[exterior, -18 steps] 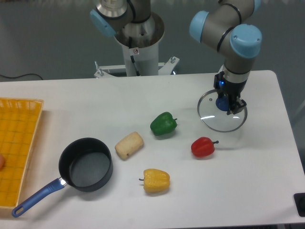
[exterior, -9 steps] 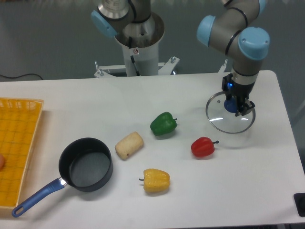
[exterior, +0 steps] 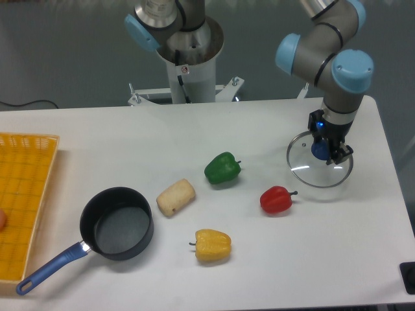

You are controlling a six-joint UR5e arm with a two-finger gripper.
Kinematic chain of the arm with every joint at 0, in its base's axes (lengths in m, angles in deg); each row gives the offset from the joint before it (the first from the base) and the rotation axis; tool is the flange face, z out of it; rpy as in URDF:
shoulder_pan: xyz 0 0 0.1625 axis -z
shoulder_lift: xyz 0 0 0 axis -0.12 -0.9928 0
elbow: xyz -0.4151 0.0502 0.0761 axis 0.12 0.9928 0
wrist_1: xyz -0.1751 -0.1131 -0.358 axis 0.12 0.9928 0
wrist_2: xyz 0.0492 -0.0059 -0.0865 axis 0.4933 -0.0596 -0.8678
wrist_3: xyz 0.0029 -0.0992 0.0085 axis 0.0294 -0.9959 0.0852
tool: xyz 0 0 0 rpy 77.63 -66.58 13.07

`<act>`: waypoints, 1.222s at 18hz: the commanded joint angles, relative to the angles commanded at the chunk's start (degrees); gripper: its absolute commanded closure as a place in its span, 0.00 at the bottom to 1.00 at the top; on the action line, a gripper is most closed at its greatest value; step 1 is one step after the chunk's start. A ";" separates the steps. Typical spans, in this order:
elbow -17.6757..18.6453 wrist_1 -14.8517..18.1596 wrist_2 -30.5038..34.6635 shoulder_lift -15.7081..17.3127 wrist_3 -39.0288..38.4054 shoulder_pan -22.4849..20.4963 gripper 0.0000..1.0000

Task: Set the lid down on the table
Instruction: 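Move the held glass lid past the red pepper toward the table edge, then lower the glass lid flat onto the table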

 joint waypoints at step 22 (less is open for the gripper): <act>-1.32 -3.08 1.14 -5.19 -0.62 -0.53 0.37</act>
